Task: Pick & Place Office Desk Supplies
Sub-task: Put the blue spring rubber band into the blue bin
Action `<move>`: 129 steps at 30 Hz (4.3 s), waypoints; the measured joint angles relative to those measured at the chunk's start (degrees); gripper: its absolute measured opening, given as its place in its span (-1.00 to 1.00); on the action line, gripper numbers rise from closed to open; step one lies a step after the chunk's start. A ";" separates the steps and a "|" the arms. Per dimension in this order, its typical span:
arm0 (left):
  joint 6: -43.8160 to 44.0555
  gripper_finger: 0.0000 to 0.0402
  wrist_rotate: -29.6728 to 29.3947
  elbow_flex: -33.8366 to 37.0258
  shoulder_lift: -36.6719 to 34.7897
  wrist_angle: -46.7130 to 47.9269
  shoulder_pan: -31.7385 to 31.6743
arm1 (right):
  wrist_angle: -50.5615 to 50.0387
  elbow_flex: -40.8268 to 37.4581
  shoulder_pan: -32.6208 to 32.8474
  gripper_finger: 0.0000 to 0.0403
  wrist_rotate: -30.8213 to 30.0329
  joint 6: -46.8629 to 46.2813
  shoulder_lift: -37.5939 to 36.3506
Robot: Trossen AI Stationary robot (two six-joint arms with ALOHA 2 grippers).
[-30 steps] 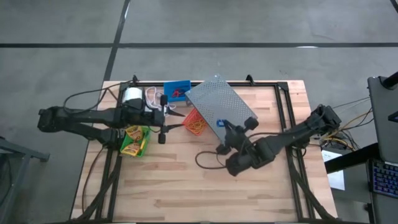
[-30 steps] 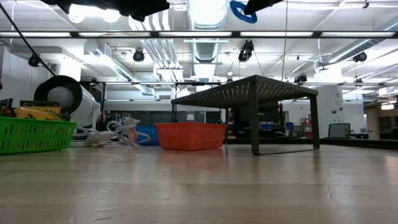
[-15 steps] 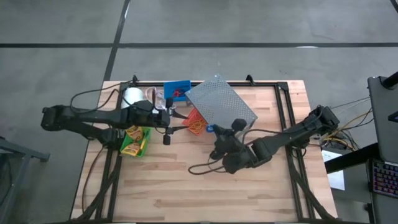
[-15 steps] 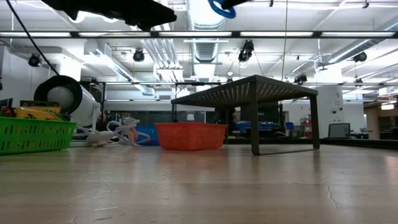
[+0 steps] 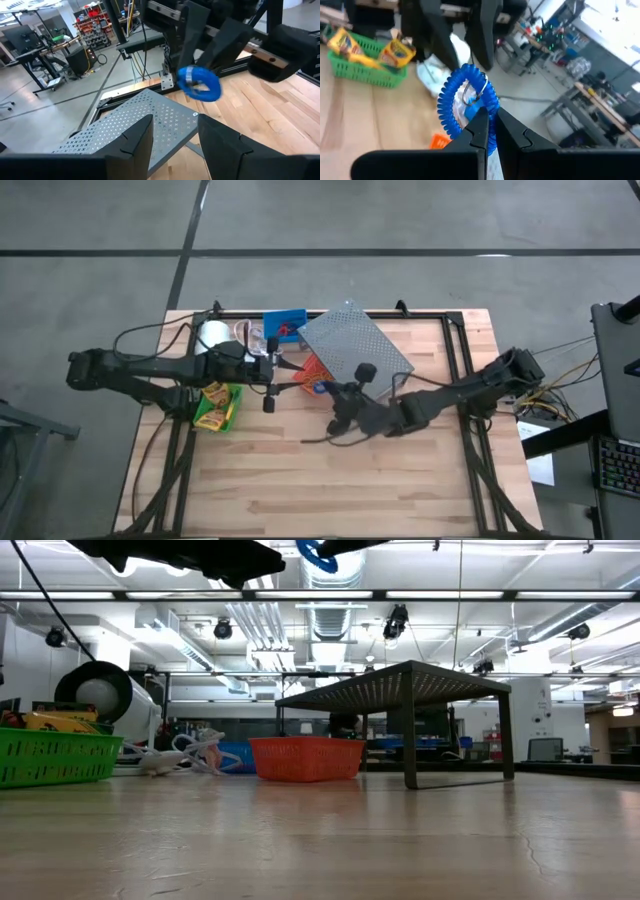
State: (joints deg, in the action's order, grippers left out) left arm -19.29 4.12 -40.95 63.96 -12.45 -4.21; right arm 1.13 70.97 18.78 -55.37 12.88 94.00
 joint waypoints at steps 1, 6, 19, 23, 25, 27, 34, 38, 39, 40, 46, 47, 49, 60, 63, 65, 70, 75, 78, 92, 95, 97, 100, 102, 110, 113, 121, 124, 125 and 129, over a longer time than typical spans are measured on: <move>-0.02 -0.21 0.00 0.00 0.00 0.00 0.00 | 2.28 -0.37 -0.56 -0.94 0.31 2.08 0.00; -0.04 -0.21 0.00 0.00 0.00 0.02 0.00 | 6.07 -0.71 -3.01 -0.94 0.35 6.72 0.00; -0.20 -0.21 0.00 0.00 0.00 -0.02 0.04 | 8.70 -0.96 -7.52 -0.94 9.51 5.36 -0.04; -0.20 -0.21 0.00 0.00 0.00 -0.12 0.04 | 8.94 -1.02 -8.04 -0.94 12.97 6.00 -0.04; -0.17 -0.21 0.00 0.00 0.00 -0.22 0.04 | 9.75 -1.04 -8.50 -0.94 15.76 6.10 -0.04; 0.14 -0.21 0.00 0.00 0.00 -0.22 0.04 | 11.45 -1.04 -9.13 -0.94 16.66 6.43 0.39; 0.25 -0.21 0.01 0.02 0.00 -0.47 0.04 | 15.85 -1.04 -11.12 -0.94 16.89 10.18 3.42; 0.26 -0.21 0.00 0.04 0.00 -0.40 0.04 | 15.77 -1.04 -11.91 -0.94 16.83 10.30 4.24; 0.26 -0.21 0.00 0.04 0.00 -0.44 0.04 | 15.85 -1.04 -11.95 -0.94 16.75 10.26 4.22; 0.26 -0.21 0.00 0.04 0.00 -0.42 0.04 | 16.02 -1.04 -11.97 -0.94 16.63 10.23 4.12; 0.28 -0.21 0.01 0.04 0.00 -0.19 0.04 | 16.19 -1.04 -11.82 -0.94 16.63 10.25 3.56; 0.31 -0.21 0.00 0.04 0.00 -0.16 0.04 | 16.13 -1.04 -11.78 -0.94 16.75 10.25 3.56; 0.52 -0.21 0.00 0.04 0.00 -0.15 0.04 | 15.76 -1.04 -11.55 -0.94 16.87 10.08 3.56; 1.36 -0.23 0.47 0.04 0.00 0.07 0.04 | 15.79 -1.04 -10.27 -0.94 19.02 10.25 3.56; 1.37 -0.28 0.39 0.04 0.00 0.05 0.04 | 15.82 -1.04 -10.27 -0.94 19.06 10.25 3.56; 1.38 -0.34 0.20 0.04 0.00 0.20 0.04 | 15.79 -1.04 -10.24 -0.94 19.11 10.26 3.56; 1.36 -0.51 0.05 0.04 0.00 0.84 0.04 | 15.77 -1.04 -10.20 -0.94 19.40 10.28 3.56; 1.37 -0.72 -0.11 0.04 0.00 1.37 0.00 | 15.88 -1.04 -10.11 -0.94 19.53 10.28 3.56; 1.36 -0.83 -0.24 0.04 0.00 1.85 0.00 | 15.86 -1.04 -10.11 -0.94 19.61 10.28 3.56; 1.36 -0.84 -0.20 0.04 0.00 1.95 0.00 | 15.11 -1.02 -10.12 -0.93 19.54 10.06 3.56; 1.36 -0.84 -0.17 0.04 0.00 1.99 0.00 | 15.02 -1.02 -10.08 -0.87 19.51 10.07 3.56; 1.36 -0.84 -0.01 0.04 0.00 2.00 0.00 | 14.99 -1.02 -9.92 -0.79 19.41 10.25 3.56; 1.36 -0.84 0.13 0.04 0.00 2.17 0.00 | 14.94 -1.02 -9.76 -0.66 19.29 10.26 3.56; 1.36 -0.84 0.17 0.04 0.00 2.21 0.00 | 14.96 -1.02 -9.77 -0.58 19.17 10.25 3.56; 1.36 -0.84 0.17 0.04 0.00 2.51 0.04 | 14.96 -1.02 -9.79 -0.43 18.92 10.28 3.56; 1.36 -0.84 -0.03 0.04 0.00 2.54 0.02 | 14.96 -1.02 -9.76 -0.40 17.00 10.28 3.56; 1.36 -0.84 -0.24 0.04 0.00 2.38 0.00 | 14.94 -1.02 -9.62 -0.32 14.45 10.28 3.56; 1.29 -0.84 -0.36 0.04 0.00 2.38 0.00 | 14.92 -1.02 -9.17 -0.31 14.25 9.97 3.37; 1.28 -0.84 -1.11 0.04 0.00 2.38 0.00 | 14.89 -1.02 -8.90 -0.31 14.21 10.09 3.24; 1.31 -0.84 -8.89 0.04 0.00 2.40 -0.02 | 14.92 -1.02 -7.31 -0.33 11.56 12.88 1.96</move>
State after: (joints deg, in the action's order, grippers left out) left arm -17.98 -4.77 -40.91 63.96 -10.04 -4.23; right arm 16.05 69.95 11.47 -43.82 25.77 95.95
